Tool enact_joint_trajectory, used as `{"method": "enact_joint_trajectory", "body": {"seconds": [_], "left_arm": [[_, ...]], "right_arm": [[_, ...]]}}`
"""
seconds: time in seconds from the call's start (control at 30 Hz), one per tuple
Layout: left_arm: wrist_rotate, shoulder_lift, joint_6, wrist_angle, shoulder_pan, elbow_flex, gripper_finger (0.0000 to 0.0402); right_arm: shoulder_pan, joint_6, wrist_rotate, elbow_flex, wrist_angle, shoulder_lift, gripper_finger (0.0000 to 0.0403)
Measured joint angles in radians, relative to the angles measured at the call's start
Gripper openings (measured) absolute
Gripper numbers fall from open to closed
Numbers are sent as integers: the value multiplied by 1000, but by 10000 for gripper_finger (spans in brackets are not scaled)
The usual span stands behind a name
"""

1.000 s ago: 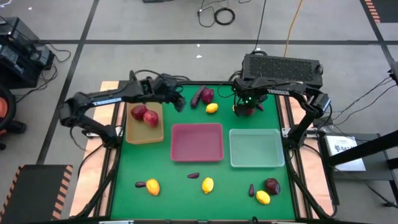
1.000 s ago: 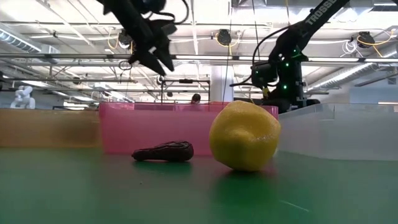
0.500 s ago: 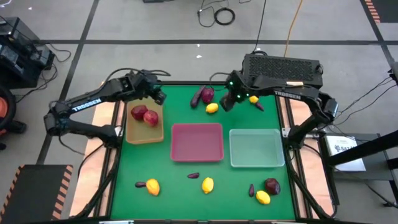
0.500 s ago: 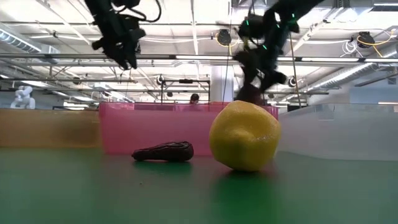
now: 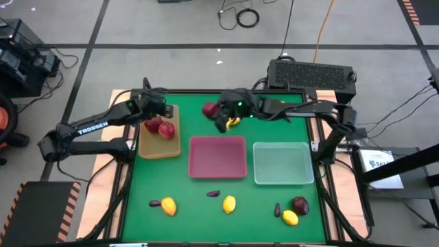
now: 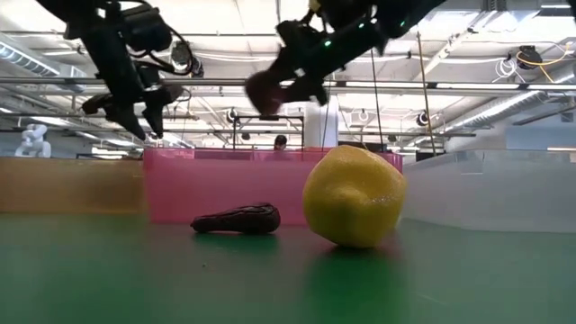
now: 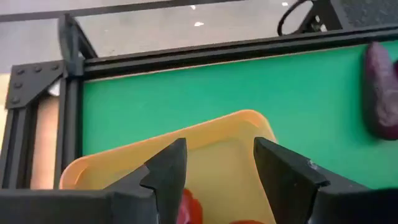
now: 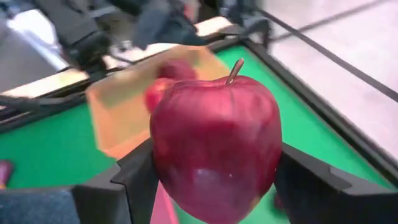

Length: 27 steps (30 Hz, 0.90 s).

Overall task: Sort produce into baskets
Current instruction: Put the red apple into the orange bin

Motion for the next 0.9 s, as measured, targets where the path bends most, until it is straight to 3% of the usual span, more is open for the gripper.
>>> {"method": "enact_joint_trajectory", "body": {"seconds": [0.17, 0.33, 0.5, 0.9], "left_arm": [[-23, -19, -41, 22, 50, -20, 194], [-20, -33, -12, 38, 116, -20, 194], [56, -34, 57, 62, 150, -20, 194], [99, -34, 142, 63, 178, -20, 194]], "right_arm": [[31, -8, -71, 0, 307, 126, 255], [62, -5, -77, 12, 548, 255, 264], [92, -4, -101, 123, 572, 384, 266], [146, -7, -130, 490, 466, 630, 267]]}}
